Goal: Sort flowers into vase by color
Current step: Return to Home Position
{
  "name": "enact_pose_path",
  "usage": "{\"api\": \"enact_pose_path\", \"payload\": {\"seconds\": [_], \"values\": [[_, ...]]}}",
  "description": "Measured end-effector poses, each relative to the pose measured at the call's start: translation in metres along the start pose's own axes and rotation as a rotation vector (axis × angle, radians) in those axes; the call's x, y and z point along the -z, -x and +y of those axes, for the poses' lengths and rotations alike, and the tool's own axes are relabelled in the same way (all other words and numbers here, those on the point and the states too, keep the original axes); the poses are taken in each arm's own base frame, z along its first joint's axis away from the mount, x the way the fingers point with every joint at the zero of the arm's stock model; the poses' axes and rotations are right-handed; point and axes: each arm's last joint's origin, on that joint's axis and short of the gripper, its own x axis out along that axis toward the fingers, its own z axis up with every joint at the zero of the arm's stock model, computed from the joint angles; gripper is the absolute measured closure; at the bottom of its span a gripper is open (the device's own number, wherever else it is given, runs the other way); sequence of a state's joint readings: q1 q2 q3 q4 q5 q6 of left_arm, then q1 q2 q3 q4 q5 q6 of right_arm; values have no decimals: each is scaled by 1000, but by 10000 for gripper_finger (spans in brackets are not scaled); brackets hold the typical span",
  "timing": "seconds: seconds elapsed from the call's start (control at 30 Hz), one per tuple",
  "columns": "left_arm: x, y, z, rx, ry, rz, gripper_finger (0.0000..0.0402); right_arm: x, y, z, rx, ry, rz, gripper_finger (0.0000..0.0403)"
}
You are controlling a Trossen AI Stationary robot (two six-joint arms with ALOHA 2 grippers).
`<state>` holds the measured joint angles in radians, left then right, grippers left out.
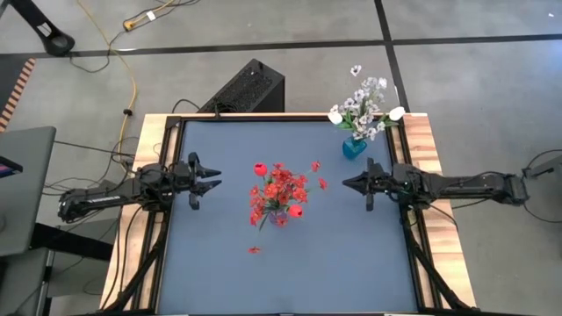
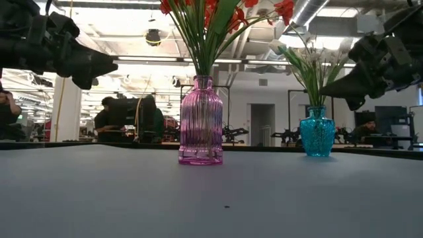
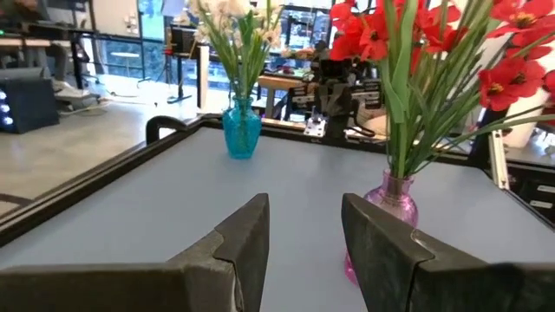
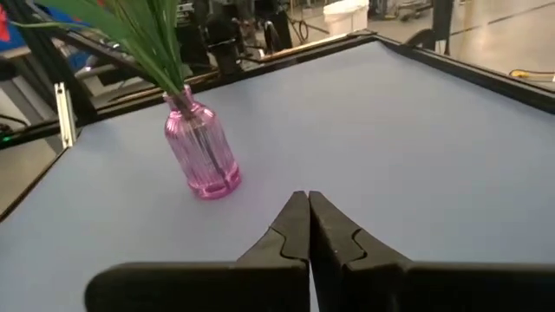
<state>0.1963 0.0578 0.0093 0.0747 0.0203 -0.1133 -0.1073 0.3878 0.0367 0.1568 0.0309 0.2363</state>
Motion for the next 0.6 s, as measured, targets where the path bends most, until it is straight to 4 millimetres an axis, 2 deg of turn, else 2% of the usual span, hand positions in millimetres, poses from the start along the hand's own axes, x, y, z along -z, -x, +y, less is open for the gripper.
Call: {"api": "enact_pose_path", "payload": {"seconds": [0.23, 0.37, 0.6], "values": [[-1, 0, -1, 17, 4, -7, 267, 10, 6, -9, 76, -4, 25, 380], [-1, 0, 1, -25, 43, -16, 267, 6, 9, -13, 107, -3, -9, 379], [1, 0, 0, -1, 59, 0, 267, 2, 13, -20, 176, 29, -57, 378]]}}
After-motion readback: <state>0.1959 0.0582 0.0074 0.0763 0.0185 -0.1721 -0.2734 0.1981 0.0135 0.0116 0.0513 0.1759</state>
